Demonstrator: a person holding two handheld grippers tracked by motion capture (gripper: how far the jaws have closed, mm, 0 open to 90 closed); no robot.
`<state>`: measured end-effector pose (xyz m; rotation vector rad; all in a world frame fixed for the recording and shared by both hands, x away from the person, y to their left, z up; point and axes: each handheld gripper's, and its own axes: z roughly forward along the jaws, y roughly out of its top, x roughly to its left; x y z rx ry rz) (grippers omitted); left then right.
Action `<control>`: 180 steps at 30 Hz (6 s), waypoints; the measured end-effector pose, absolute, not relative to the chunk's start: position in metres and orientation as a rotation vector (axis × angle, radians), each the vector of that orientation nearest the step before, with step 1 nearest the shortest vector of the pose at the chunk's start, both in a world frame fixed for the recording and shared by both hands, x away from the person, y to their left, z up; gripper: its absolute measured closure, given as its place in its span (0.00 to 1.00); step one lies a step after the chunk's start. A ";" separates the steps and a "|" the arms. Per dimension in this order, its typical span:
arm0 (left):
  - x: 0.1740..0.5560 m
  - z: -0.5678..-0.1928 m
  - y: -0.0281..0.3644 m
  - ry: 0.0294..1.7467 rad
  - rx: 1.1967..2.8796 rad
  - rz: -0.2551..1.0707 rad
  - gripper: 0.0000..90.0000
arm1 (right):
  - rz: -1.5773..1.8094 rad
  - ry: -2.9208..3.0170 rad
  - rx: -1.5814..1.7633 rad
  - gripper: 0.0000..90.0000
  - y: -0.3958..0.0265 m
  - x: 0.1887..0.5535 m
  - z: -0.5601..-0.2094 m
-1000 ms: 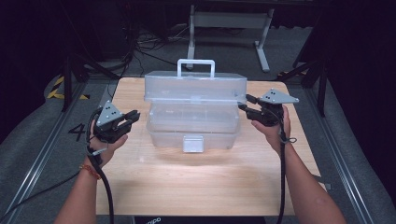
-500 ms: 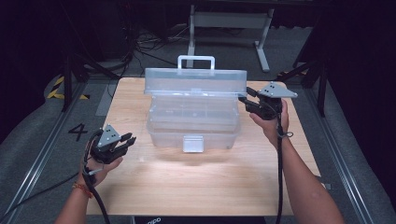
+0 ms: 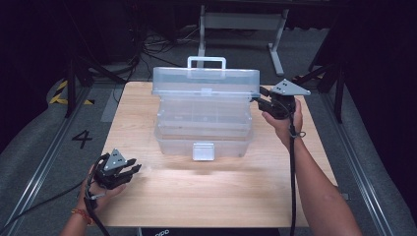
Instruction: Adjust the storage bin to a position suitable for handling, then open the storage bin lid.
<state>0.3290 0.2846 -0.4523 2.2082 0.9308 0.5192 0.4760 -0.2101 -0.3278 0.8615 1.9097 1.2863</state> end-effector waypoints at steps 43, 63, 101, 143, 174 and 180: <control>0.334 -0.480 0.288 1.026 2.187 0.424 0.28 | 1.313 1.838 0.927 0.80 -0.207 0.517 -0.311; 0.335 -0.481 0.287 1.029 2.182 0.411 0.27 | 1.353 1.786 0.979 0.83 -0.205 0.531 -0.309; 0.332 -0.481 0.287 1.020 2.182 0.425 0.28 | 1.355 1.800 1.042 0.85 -0.205 0.567 -0.301; 0.332 -0.481 0.287 1.030 2.175 0.414 0.27 | 1.302 1.837 1.106 0.94 -0.205 0.606 -0.295; 0.332 -0.480 0.288 1.029 2.184 0.407 0.27 | 1.233 1.884 1.170 0.93 -0.200 0.635 -0.298; 0.332 -0.480 0.288 1.028 2.186 0.413 0.27 | 1.233 1.888 1.183 0.93 -0.200 0.641 -0.300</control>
